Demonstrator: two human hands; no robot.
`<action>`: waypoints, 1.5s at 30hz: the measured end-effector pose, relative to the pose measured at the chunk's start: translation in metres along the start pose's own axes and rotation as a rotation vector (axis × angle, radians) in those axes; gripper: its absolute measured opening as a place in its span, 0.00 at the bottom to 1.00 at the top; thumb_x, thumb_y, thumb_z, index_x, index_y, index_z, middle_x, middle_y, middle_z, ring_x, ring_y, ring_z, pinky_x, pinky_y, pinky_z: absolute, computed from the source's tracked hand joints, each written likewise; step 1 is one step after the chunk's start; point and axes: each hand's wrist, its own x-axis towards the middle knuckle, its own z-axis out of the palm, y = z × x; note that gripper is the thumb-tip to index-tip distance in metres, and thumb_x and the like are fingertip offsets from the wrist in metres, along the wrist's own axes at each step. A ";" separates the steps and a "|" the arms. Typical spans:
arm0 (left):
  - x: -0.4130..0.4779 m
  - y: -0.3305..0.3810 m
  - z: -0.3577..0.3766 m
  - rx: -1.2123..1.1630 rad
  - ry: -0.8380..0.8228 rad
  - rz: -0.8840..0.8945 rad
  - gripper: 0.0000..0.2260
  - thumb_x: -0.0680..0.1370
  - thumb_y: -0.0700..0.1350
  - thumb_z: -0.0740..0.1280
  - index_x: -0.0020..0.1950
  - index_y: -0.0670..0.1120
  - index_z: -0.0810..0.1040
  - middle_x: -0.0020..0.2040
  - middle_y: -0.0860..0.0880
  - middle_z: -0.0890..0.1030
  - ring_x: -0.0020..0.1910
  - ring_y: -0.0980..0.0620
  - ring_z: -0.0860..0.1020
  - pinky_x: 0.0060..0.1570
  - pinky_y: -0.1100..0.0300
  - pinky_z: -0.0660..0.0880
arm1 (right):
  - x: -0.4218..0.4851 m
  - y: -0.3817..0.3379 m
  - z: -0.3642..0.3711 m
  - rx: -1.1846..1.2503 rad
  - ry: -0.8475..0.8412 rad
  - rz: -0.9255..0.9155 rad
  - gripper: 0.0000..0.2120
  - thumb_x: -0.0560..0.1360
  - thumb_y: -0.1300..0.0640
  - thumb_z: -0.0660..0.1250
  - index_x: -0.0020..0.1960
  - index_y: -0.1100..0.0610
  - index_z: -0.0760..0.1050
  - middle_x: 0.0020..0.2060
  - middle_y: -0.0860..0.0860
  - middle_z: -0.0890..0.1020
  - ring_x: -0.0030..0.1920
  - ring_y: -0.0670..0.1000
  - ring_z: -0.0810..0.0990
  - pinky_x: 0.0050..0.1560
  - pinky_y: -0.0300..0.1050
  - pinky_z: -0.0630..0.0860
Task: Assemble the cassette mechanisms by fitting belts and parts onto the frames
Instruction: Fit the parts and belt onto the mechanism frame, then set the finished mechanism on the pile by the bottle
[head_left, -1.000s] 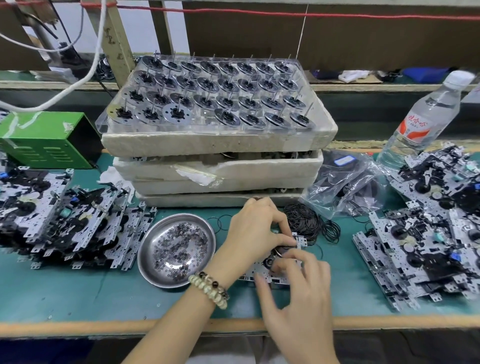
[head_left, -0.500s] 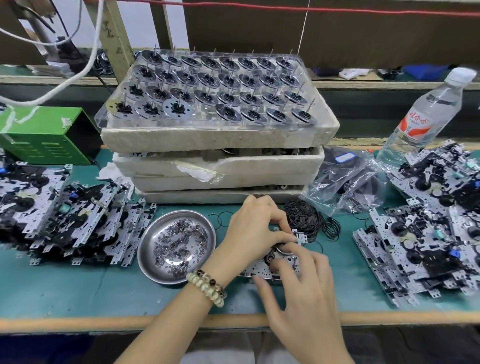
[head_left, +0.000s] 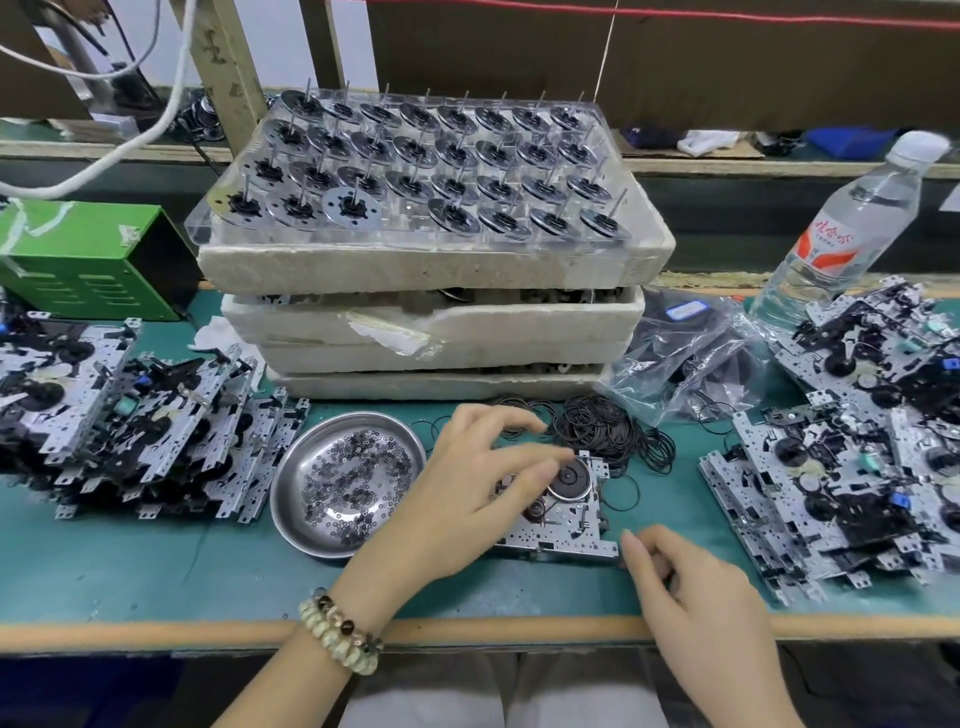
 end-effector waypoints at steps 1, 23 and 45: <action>-0.003 -0.001 0.000 -0.033 0.102 0.004 0.20 0.82 0.60 0.53 0.64 0.57 0.81 0.63 0.59 0.74 0.69 0.55 0.65 0.68 0.61 0.62 | 0.003 0.000 -0.002 -0.002 -0.048 0.002 0.16 0.77 0.43 0.62 0.36 0.50 0.74 0.28 0.41 0.76 0.28 0.46 0.72 0.34 0.46 0.70; -0.033 -0.018 0.018 -0.162 1.003 0.219 0.10 0.84 0.50 0.56 0.60 0.48 0.72 0.62 0.50 0.71 0.61 0.46 0.72 0.62 0.51 0.68 | 0.006 -0.136 -0.071 -0.386 -0.168 -0.428 0.10 0.74 0.53 0.64 0.36 0.54 0.70 0.35 0.52 0.77 0.39 0.57 0.78 0.28 0.45 0.62; -0.061 -0.032 -0.003 -0.165 1.185 0.092 0.12 0.85 0.50 0.54 0.62 0.47 0.71 0.63 0.52 0.71 0.57 0.37 0.71 0.47 0.28 0.69 | 0.039 -0.172 0.072 -0.415 -0.187 -0.839 0.11 0.77 0.55 0.65 0.58 0.53 0.79 0.51 0.52 0.73 0.55 0.56 0.68 0.50 0.48 0.64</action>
